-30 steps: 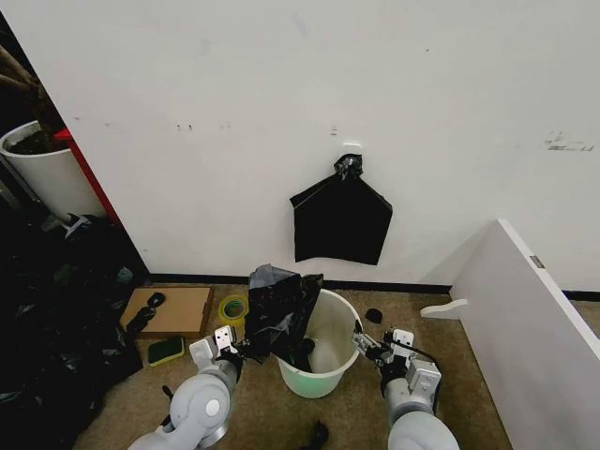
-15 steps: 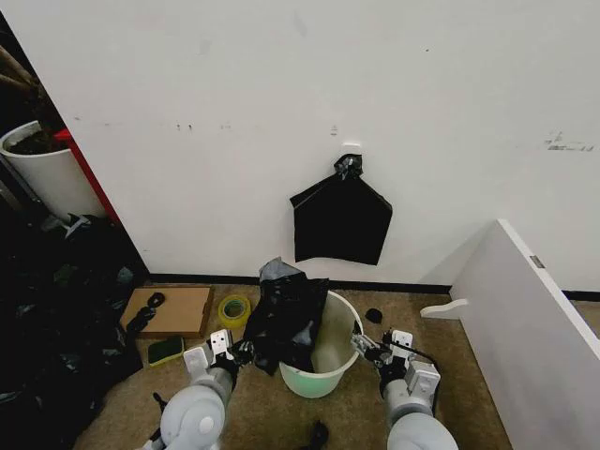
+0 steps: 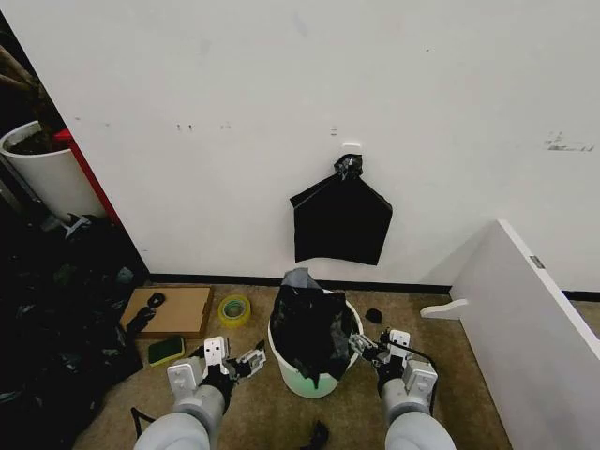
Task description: Place the garbage bag over the trash bin.
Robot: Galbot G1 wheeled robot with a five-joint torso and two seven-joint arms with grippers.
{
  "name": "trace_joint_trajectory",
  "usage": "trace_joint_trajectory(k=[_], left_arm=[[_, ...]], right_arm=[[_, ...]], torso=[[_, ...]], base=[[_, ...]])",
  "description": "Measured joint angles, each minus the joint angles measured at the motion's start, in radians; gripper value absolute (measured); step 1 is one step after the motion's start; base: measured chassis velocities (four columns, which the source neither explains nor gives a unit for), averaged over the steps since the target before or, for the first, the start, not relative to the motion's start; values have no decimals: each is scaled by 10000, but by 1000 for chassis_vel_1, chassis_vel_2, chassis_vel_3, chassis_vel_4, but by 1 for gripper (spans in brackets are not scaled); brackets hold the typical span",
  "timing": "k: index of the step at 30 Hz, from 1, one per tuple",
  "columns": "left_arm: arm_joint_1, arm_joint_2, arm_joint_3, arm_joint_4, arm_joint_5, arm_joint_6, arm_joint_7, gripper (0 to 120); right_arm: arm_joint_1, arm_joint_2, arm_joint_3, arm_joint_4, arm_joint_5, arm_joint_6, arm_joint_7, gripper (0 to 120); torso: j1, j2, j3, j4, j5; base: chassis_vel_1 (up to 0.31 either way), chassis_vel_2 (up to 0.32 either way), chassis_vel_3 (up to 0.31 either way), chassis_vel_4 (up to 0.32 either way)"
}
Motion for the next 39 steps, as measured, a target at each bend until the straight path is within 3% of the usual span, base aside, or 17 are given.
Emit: trace_joint_trajectory(k=[5, 11, 17, 21, 24, 29, 32, 35, 39], left_arm=[[-1039, 259, 447, 126, -502, 331, 116, 100], [-1364, -147, 570, 698, -1450, 523, -178, 100], [-974, -343, 437, 1122, -301, 212, 268, 100], [-229, -499, 87, 1572, 1153, -450, 807, 100], [-53, -510, 13, 1688, 1141, -563, 868, 100], [113, -493, -79, 1688, 931, -691, 909, 100], [252, -492, -85, 1622, 905, -712, 911, 100], [362, -491, -87, 1615, 906, -746, 916, 100], [427, -463, -86, 1577, 912, -752, 924, 100]], right_arm=[[-44, 8, 50, 11, -29, 6, 8, 100], [-73, 34, 56, -8, -78, 8, 10, 100], [-134, 71, 79, 153, 45, 2, -285, 100], [-436, 40, 219, 1096, 1376, -757, -632, 100], [-604, -52, 259, 1169, 891, -969, -1075, 100], [-1040, -247, 281, 1971, 635, -2350, -1131, 100], [-1147, -318, 286, 2484, 1587, -3221, -637, 100], [-972, -306, 360, 2938, 3670, -4098, 483, 100], [-552, -175, 375, 2946, 4756, -4373, 1009, 100]], torso=[[0, 0, 0, -3, -2], [0, 0, 1, -1, -1], [1, 0, 1, 1, 0], [1, 0, 0, 4, -3], [1, 0, 0, 4, -3], [1, 0, 0, -1, -3], [0, 0, 0, -1, -3], [1, 0, 0, 0, -3], [1, 0, 0, 0, -2]], base=[[0, 0, 0, 0], [0, 0, 0, 0], [0, 0, 0, 0], [0, 0, 0, 0], [0, 0, 0, 0], [0, 0, 0, 0], [0, 0, 0, 0], [0, 0, 0, 0], [0, 0, 0, 0]])
